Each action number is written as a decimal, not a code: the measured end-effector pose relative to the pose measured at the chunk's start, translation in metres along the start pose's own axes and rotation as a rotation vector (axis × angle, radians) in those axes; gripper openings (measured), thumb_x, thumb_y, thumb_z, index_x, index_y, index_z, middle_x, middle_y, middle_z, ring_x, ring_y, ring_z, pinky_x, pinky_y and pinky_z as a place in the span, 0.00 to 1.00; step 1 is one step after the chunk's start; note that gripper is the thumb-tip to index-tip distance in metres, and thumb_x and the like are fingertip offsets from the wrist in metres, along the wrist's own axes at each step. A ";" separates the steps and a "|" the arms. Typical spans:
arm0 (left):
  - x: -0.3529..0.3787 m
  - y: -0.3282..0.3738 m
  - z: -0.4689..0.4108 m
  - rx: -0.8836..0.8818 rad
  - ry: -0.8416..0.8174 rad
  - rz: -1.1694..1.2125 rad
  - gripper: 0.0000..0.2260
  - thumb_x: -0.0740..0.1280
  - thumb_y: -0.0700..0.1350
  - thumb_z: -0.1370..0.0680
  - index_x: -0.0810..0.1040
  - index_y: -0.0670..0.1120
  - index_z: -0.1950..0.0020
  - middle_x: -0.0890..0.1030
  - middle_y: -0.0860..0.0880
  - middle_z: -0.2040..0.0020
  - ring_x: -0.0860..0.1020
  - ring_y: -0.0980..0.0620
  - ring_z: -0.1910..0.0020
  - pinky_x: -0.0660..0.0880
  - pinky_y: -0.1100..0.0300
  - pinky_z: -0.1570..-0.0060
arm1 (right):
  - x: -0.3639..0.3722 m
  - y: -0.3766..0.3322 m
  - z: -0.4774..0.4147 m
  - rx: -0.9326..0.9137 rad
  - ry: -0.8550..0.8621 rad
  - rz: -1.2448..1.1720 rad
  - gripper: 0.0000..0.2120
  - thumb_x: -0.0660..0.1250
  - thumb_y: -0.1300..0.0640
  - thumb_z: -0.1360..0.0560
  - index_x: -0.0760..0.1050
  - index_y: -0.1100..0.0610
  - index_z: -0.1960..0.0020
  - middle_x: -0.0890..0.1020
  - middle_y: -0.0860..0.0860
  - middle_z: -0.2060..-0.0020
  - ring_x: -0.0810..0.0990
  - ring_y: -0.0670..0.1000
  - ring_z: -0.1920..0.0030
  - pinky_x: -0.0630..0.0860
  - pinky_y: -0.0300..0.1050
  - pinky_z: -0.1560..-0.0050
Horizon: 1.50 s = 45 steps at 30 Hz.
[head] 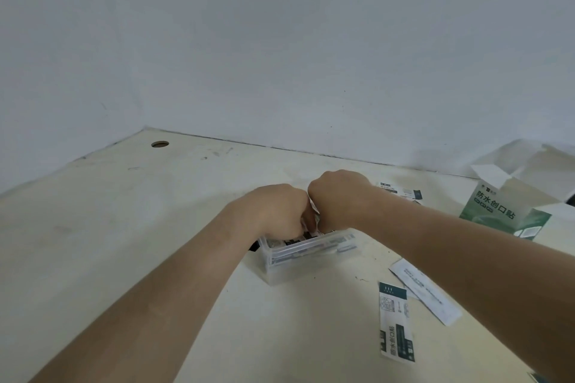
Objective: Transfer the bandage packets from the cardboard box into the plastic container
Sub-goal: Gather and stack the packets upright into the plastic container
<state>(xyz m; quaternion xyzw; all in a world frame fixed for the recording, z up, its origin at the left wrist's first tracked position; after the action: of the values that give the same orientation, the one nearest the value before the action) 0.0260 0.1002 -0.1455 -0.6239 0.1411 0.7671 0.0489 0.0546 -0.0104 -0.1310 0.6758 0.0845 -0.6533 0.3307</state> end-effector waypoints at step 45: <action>-0.002 0.049 -0.051 0.150 -0.046 -0.062 0.13 0.72 0.54 0.28 0.79 0.47 0.51 0.71 0.54 0.71 0.69 0.56 0.72 0.65 0.62 0.72 | 0.024 0.087 0.037 0.381 -0.086 -1.065 0.10 0.60 0.56 0.19 0.74 0.62 0.48 0.84 0.57 0.61 0.85 0.54 0.65 0.82 0.43 0.65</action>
<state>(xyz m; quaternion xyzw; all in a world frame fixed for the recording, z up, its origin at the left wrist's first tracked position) 0.0620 0.0400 -0.1452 -0.6048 0.1778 0.7666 0.1224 0.0745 -0.1054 -0.1212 0.5604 0.2808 -0.7607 -0.1690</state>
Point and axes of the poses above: each hand's wrist, its own z-axis away from the middle knuckle, its own x-axis out of the palm, y = z × x, the point moved 1 cm from there along -z, towards the middle knuckle
